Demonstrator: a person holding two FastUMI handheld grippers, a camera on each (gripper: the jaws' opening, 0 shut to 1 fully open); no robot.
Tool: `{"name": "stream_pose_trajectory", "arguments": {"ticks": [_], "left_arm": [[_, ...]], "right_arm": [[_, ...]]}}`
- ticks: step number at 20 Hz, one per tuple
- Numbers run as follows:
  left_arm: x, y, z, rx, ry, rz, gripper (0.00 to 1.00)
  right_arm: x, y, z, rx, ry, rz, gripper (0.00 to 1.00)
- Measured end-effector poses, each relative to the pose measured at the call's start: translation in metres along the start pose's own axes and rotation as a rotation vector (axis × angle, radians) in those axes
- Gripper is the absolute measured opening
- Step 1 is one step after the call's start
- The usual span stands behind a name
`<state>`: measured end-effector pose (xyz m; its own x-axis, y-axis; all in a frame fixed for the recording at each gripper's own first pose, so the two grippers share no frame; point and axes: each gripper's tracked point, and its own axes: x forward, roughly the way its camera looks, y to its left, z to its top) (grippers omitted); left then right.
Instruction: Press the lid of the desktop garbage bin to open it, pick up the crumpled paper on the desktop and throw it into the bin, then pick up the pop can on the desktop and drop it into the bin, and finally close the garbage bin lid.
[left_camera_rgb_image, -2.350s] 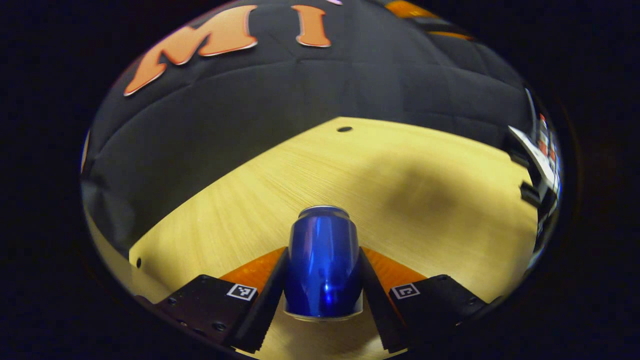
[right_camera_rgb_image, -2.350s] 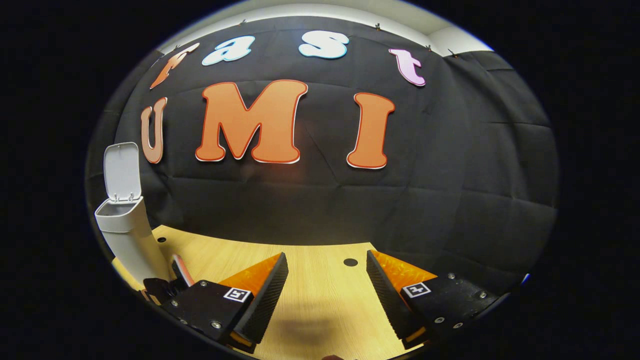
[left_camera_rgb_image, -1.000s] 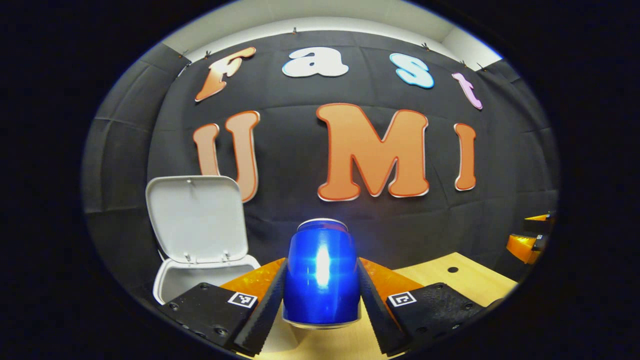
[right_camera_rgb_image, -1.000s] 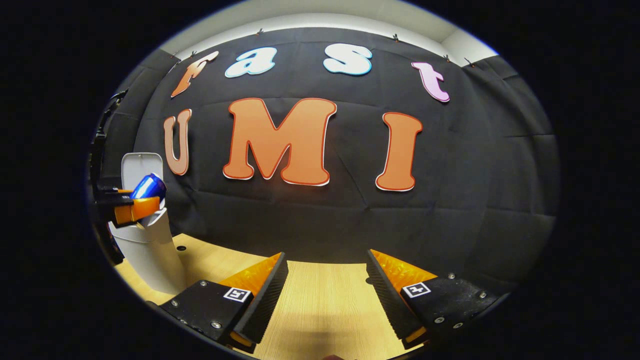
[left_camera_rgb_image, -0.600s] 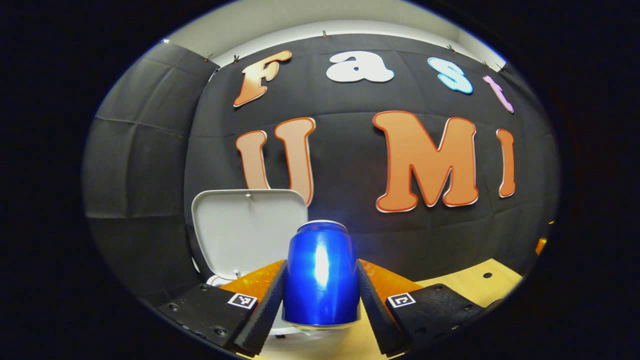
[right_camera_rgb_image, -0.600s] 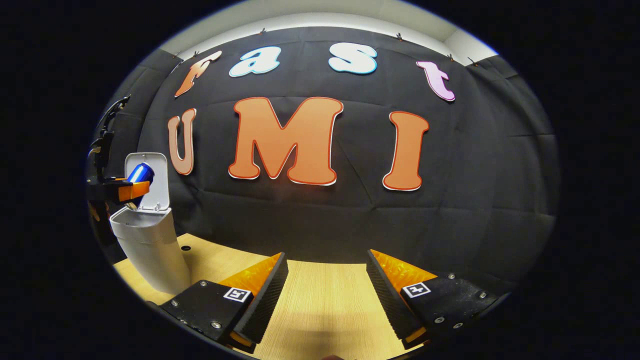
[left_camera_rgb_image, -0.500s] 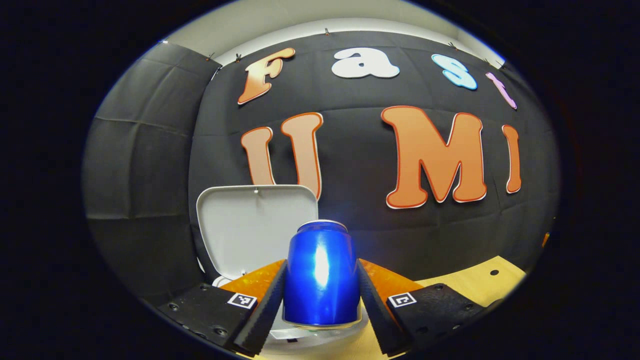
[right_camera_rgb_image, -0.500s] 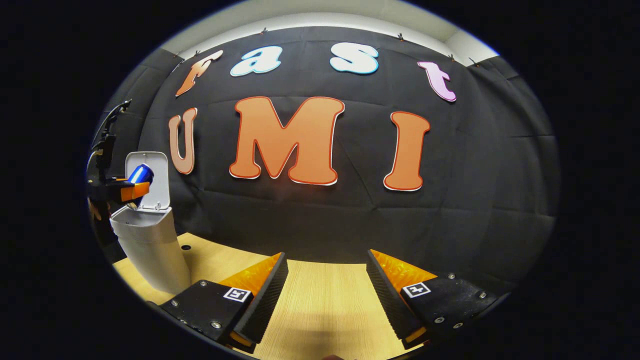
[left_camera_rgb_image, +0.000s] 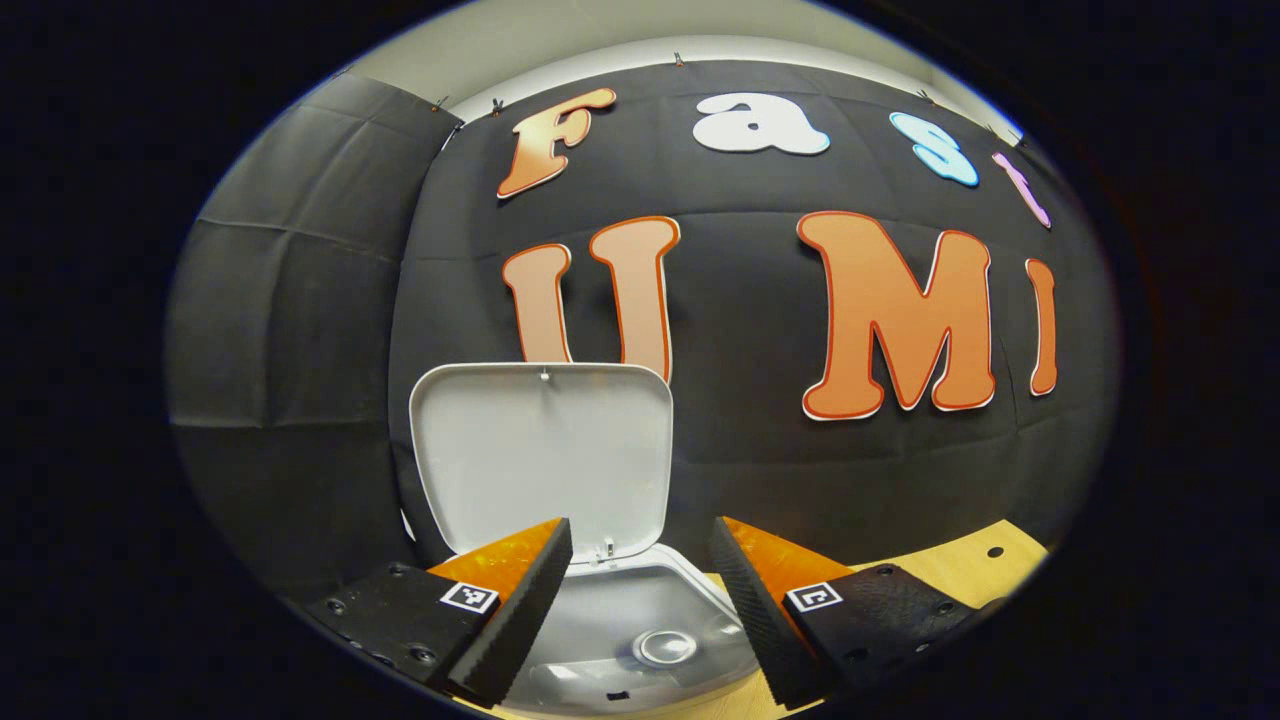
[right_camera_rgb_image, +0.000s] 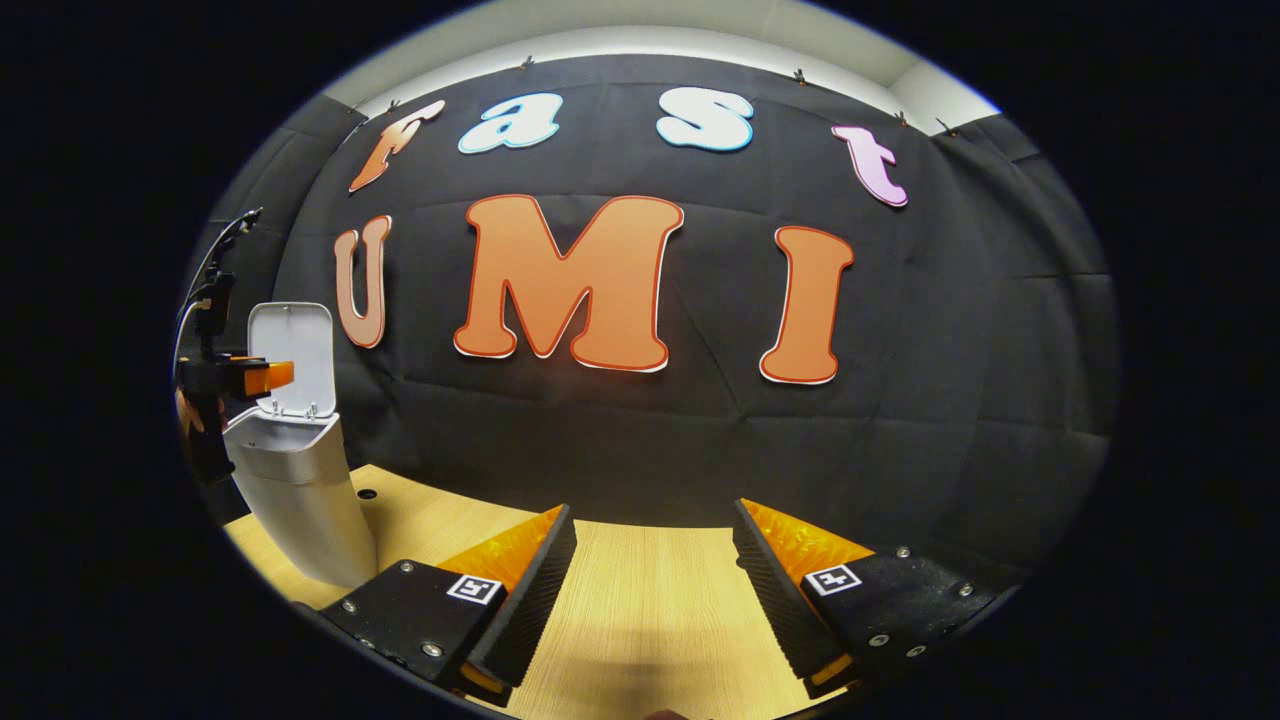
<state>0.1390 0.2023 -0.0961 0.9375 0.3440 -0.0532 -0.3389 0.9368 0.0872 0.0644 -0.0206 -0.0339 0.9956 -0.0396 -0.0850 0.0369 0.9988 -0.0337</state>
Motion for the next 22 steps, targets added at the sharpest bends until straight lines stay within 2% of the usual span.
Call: {"name": "stream_pose_trajectory", "arguments": {"ticks": [8,14,18,22], "left_arm": [[0.011,0.041,0.101,-0.035,-0.135,0.035,0.89],[0.043,0.064,0.167,0.005,-0.214,0.050,0.89],[0.077,0.077,0.169,-0.009,-0.177,0.078,0.88],[0.109,0.083,0.142,-0.012,-0.071,0.077,0.89]], "right_arm": [[-0.001,0.001,0.003,0.002,-0.017,0.013,0.94],[0.002,0.006,0.008,0.000,-0.031,0.023,0.94],[0.004,0.007,0.009,0.000,-0.033,0.024,0.94],[0.006,0.005,0.008,-0.005,-0.032,0.017,0.94]]}}
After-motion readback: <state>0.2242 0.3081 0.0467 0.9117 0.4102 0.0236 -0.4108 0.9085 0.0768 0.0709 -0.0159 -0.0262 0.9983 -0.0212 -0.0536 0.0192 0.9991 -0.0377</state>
